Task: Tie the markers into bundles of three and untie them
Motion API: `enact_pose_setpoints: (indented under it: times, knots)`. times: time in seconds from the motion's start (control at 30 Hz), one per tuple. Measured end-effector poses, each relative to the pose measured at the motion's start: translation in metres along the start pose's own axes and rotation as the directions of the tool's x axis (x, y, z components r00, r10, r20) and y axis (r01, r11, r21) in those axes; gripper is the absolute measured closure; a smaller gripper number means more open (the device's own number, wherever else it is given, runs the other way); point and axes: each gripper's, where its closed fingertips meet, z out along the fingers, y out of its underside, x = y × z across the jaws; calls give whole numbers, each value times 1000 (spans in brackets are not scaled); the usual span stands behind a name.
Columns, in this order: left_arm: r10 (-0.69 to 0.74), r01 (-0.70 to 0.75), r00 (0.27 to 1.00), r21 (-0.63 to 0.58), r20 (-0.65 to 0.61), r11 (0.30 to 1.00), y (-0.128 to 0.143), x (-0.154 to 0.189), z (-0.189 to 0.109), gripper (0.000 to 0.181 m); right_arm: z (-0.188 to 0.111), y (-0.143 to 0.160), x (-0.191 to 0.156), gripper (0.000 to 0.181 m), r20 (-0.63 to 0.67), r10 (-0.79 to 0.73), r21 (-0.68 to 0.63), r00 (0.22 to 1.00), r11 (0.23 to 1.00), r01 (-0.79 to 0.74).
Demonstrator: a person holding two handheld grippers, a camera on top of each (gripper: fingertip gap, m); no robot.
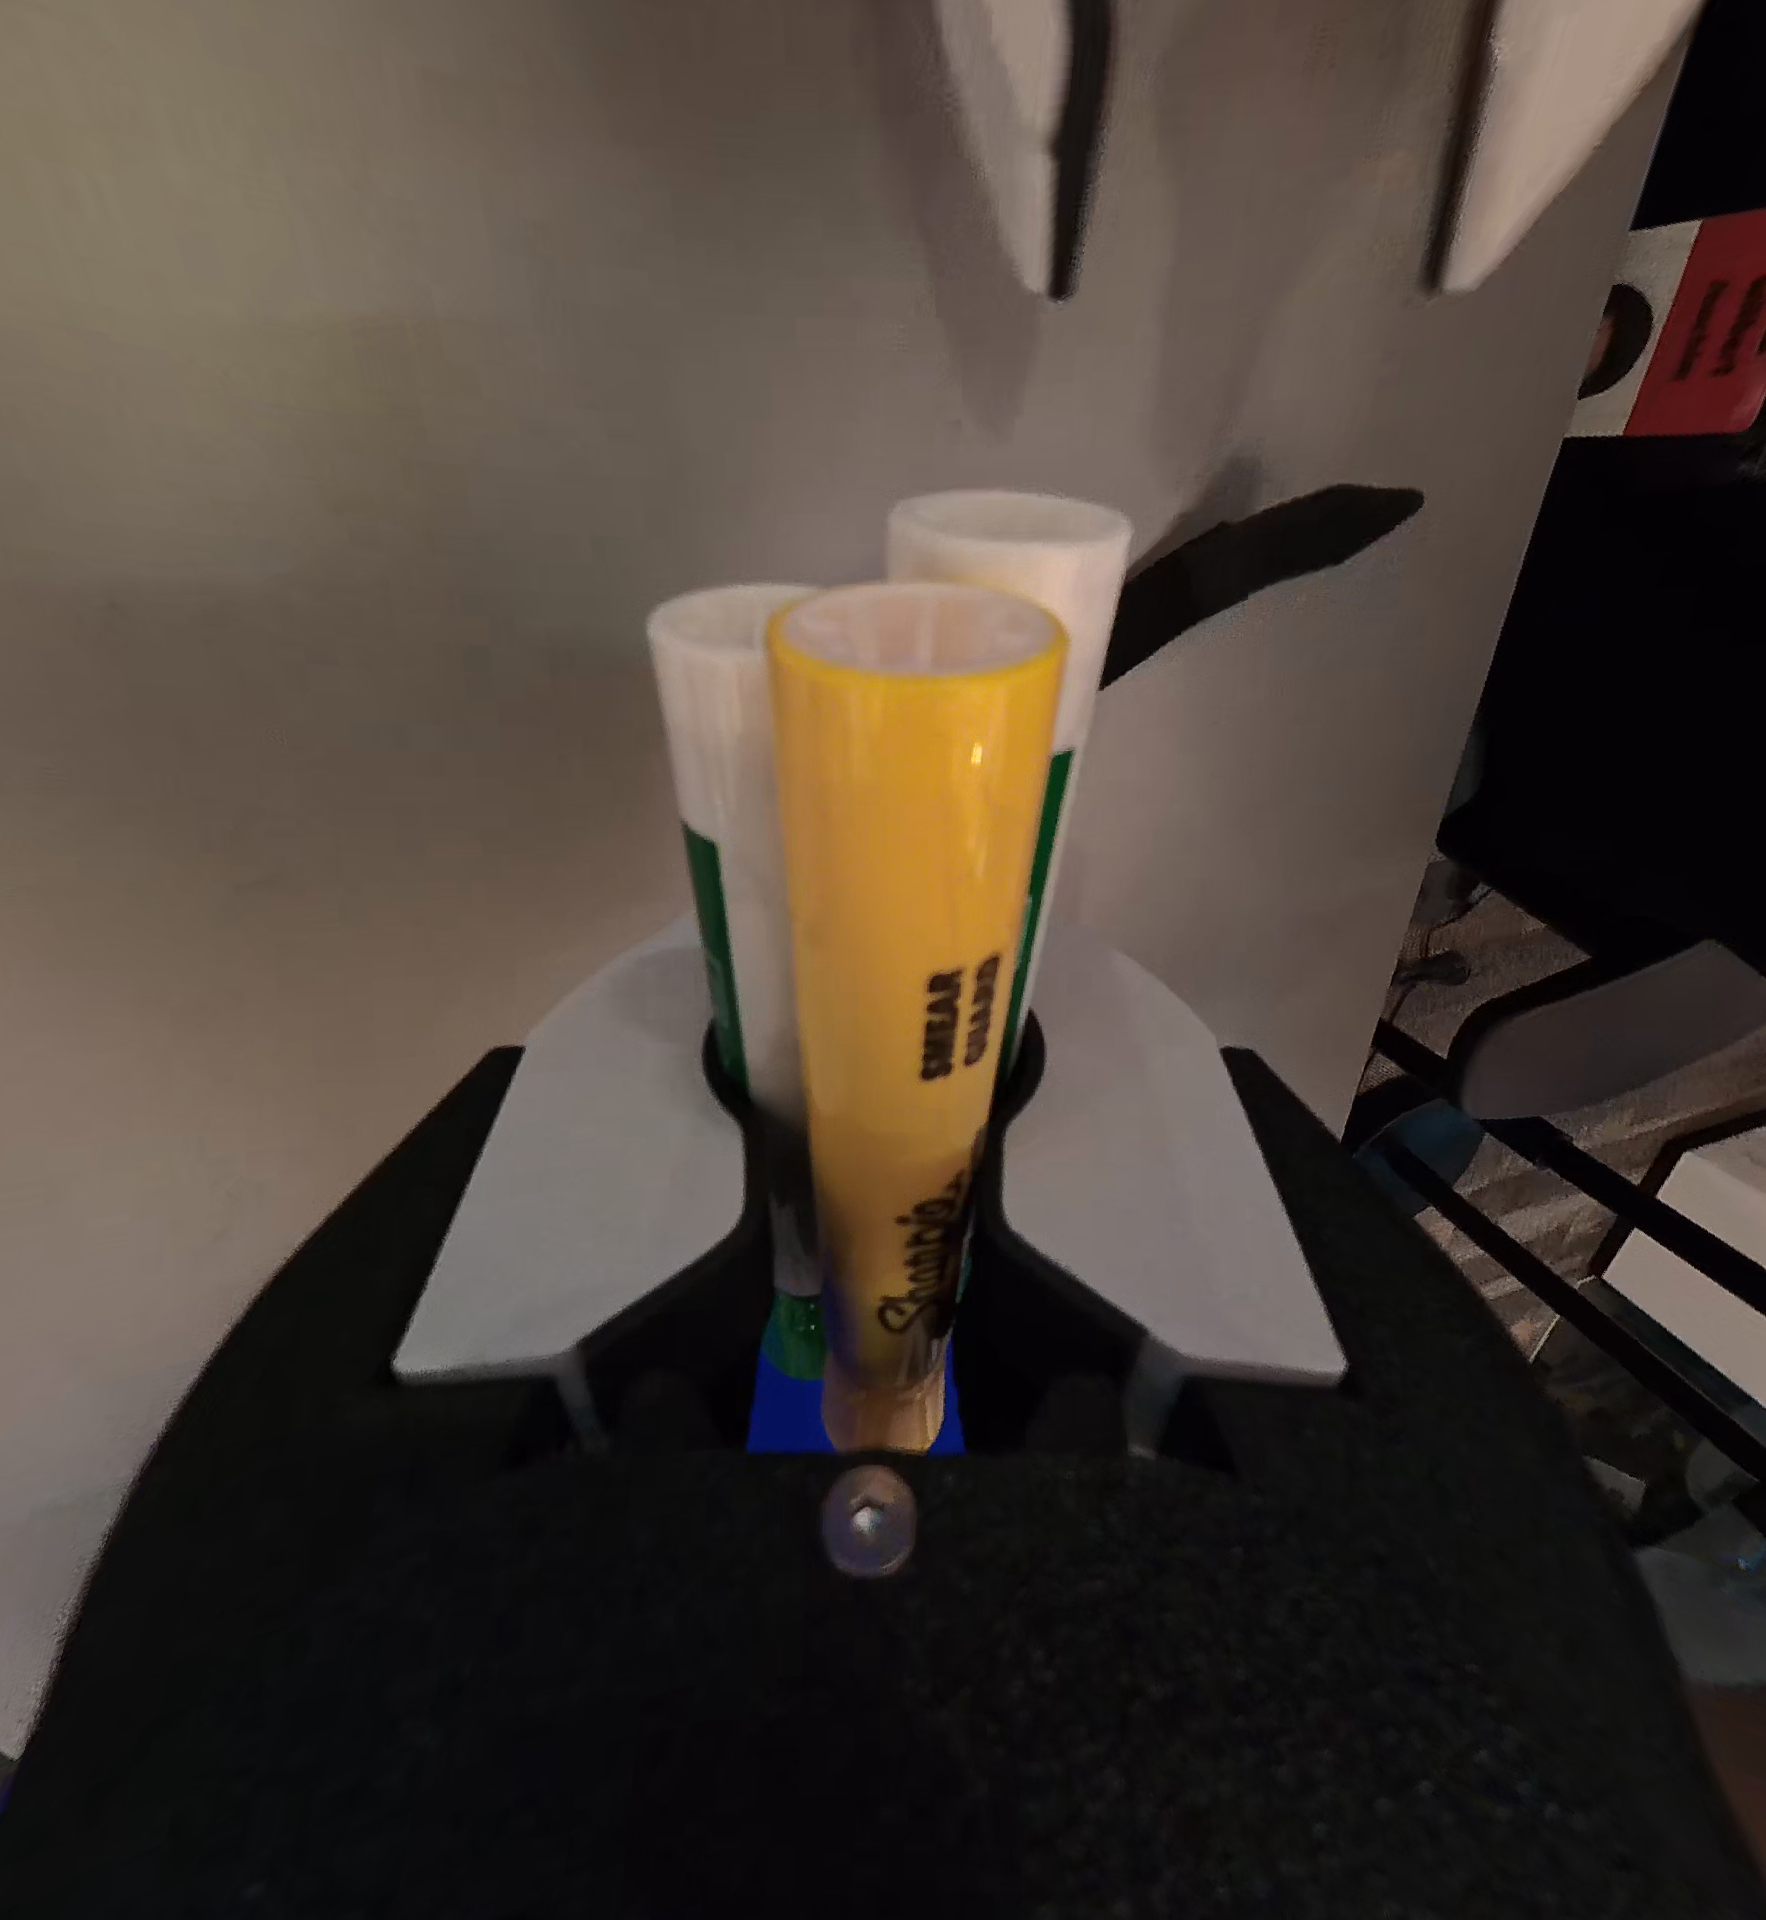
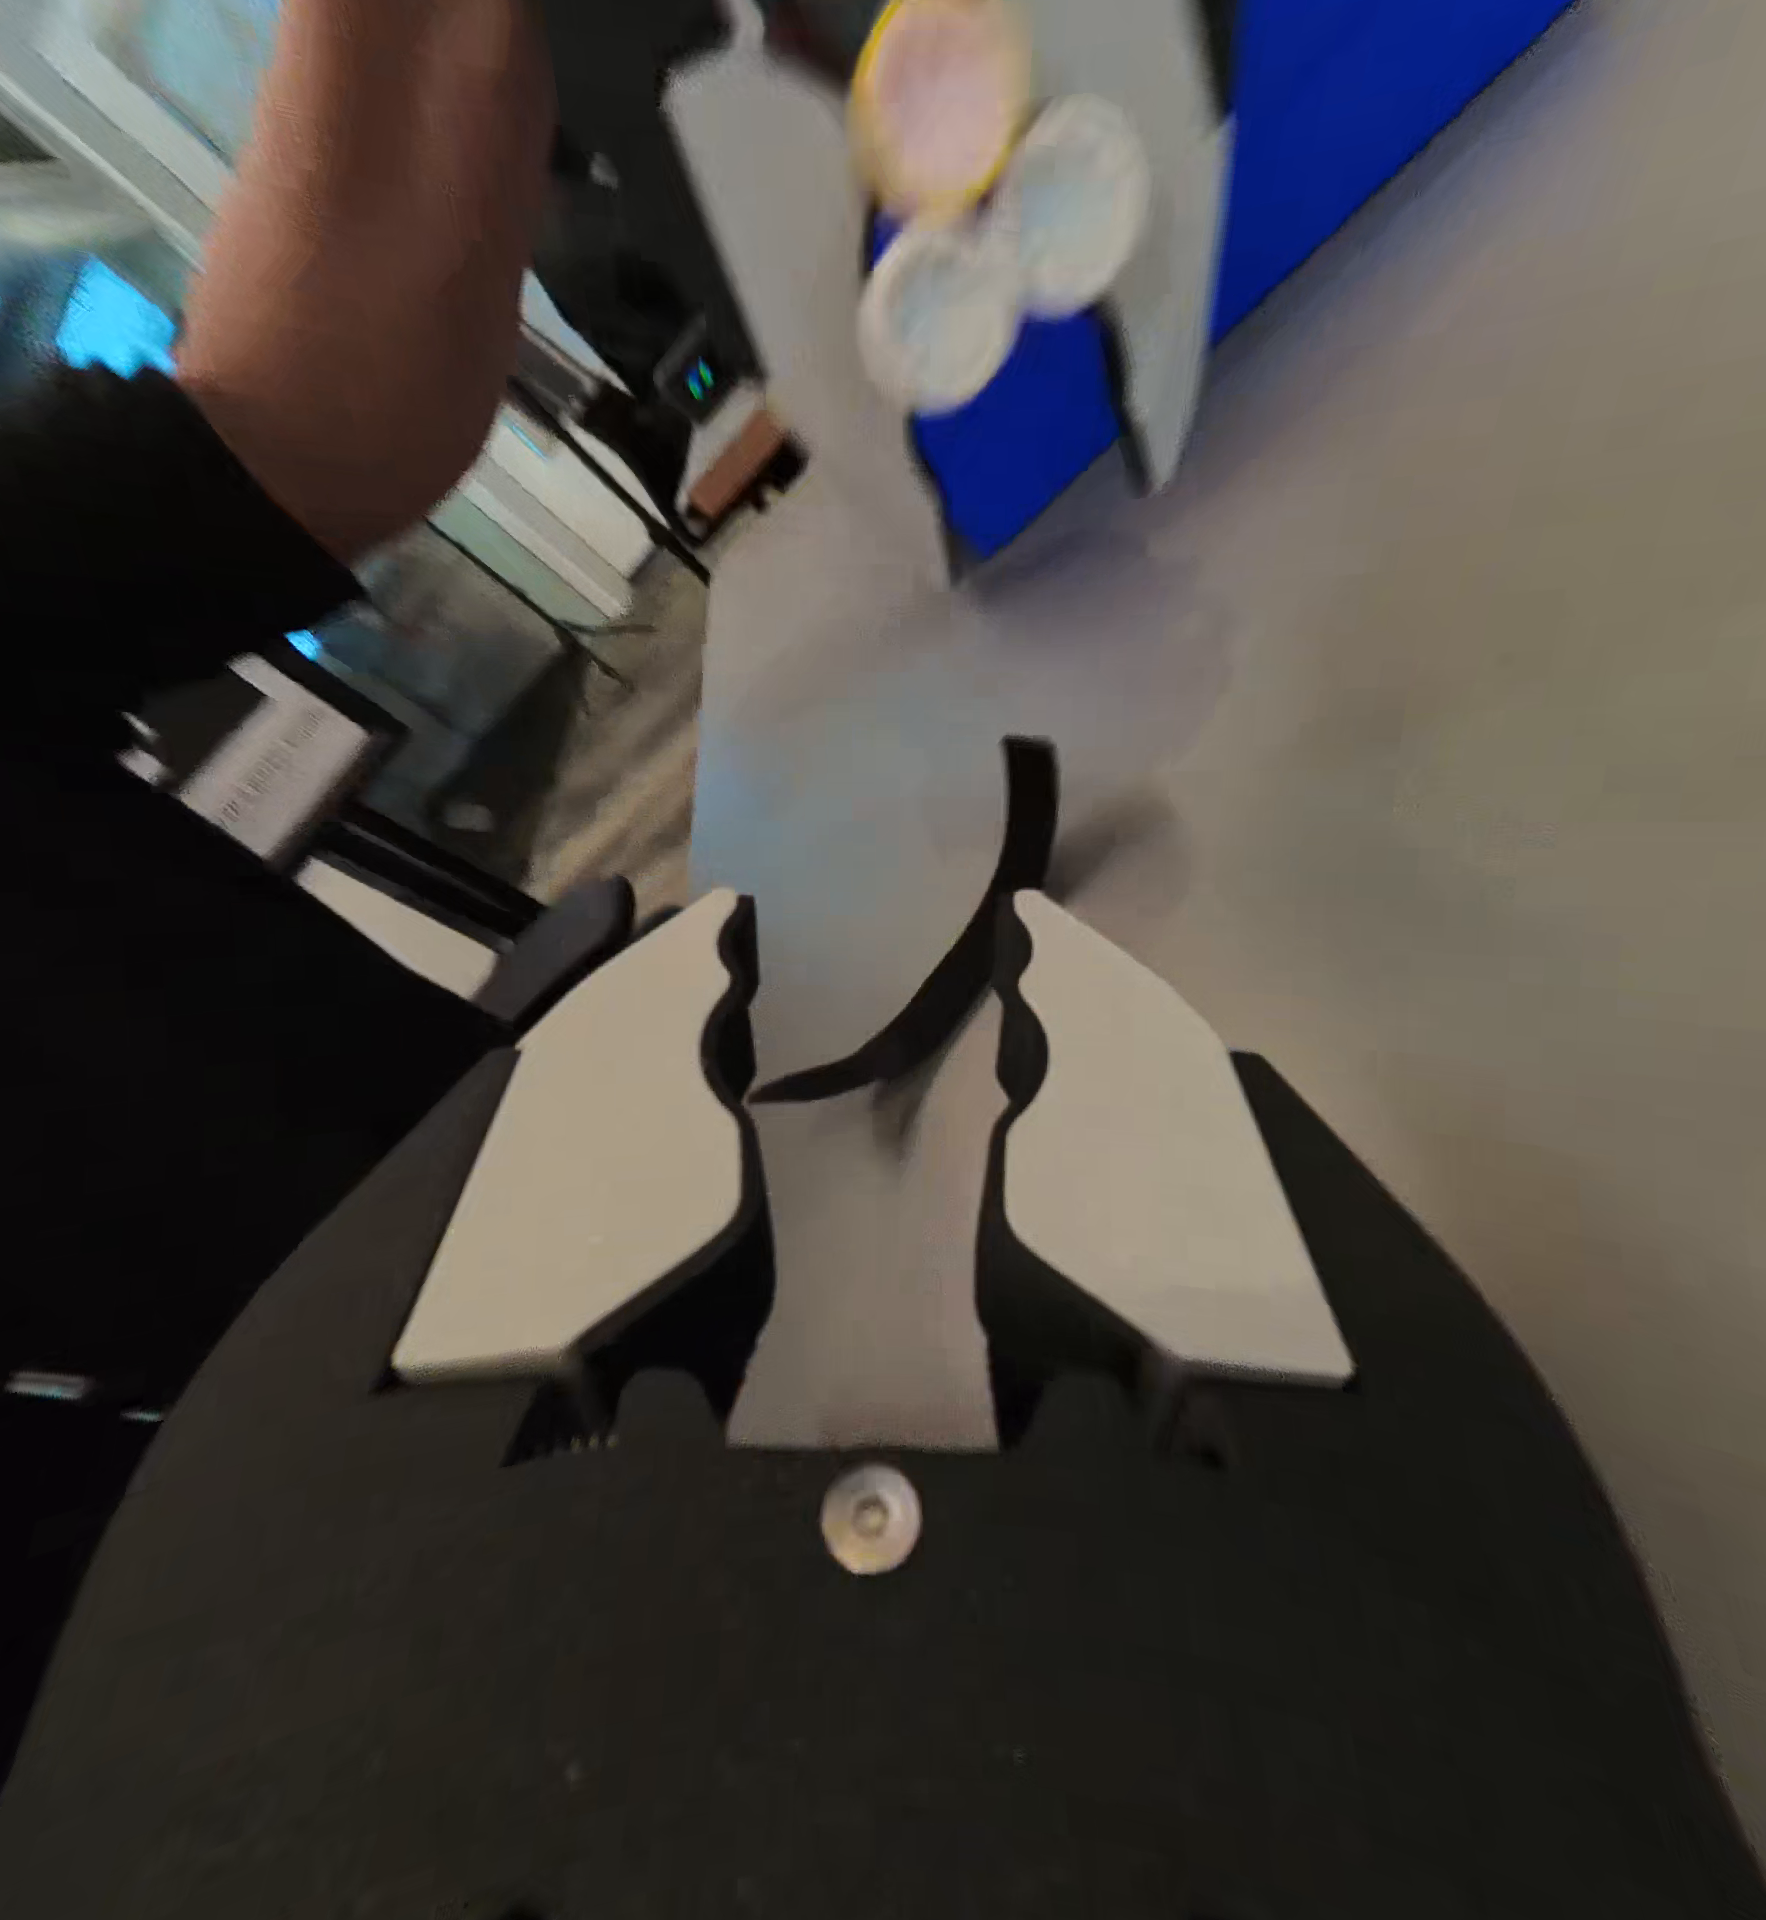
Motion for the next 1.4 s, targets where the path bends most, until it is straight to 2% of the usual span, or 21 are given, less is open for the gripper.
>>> enact_pose_setpoints:
  times: [0.07,0.17,0.2,0.4,0.5,0.57,0.67,0.7,0.77,0.87,0.97,1.07,1.23,1.33,1.4]
  knots:
    - [-6,6,1000,-1,2,1000,3,-1,-1,139,15,23,-18,138,-30,-81,-84,996,993,78]
    - [-6,6,1000,-4,7,1000,7,-3,0,138,33,60,-21,132,-175,-211,-279,962,947,157]
    - [-7,7,1000,3,3,1000,7,-3,0,139,38,69,-23,126,-206,-210,-312,956,940,139]
    - [-6,6,1000,1,-7,1000,11,-9,5,139,45,88,-24,118,-396,-31,-284,918,955,-90]
    - [1,-1,1000,-5,-11,1000,12,-11,7,139,44,86,-12,127,-460,23,-240,888,959,-149]
    - [7,-7,1000,-5,-11,1000,12,-11,8,139,47,90,-9,137,-455,48,-253,889,951,-180]
    - [14,-14,1000,-6,-8,1000,13,-10,8,140,52,98,-7,165,-443,30,-301,896,936,-180]
    - [15,-15,1000,-7,-5,1000,13,-10,8,140,51,100,-7,179,-447,13,-320,894,931,-174]
    - [15,-15,1000,-4,-4,1000,14,-9,8,140,48,98,-7,180,-450,-38,-342,892,930,-132]
    - [11,-11,1000,-7,-3,1000,16,-9,9,140,36,91,1,180,-488,-213,-408,847,913,-5]
    - [-6,7,1000,-12,10,1000,16,-13,10,140,18,68,12,180,-557,-402,-429,727,889,163]
    - [-22,23,1000,-5,21,1000,13,-16,9,140,-4,39,24,180,-659,-505,-413,557,862,293]
    - [-23,24,999,-8,26,1000,6,-15,10,140,-43,-9,44,180,-783,-509,-379,358,846,374]
    - [-16,17,1000,-4,15,1000,-1,-10,12,140,-80,-41,65,180,-834,-520,-439,186,829,348]
    - [-12,12,1000,0,8,1000,-7,-7,11,139,-96,-61,77,180,-849,-515,-453,122,826,336]
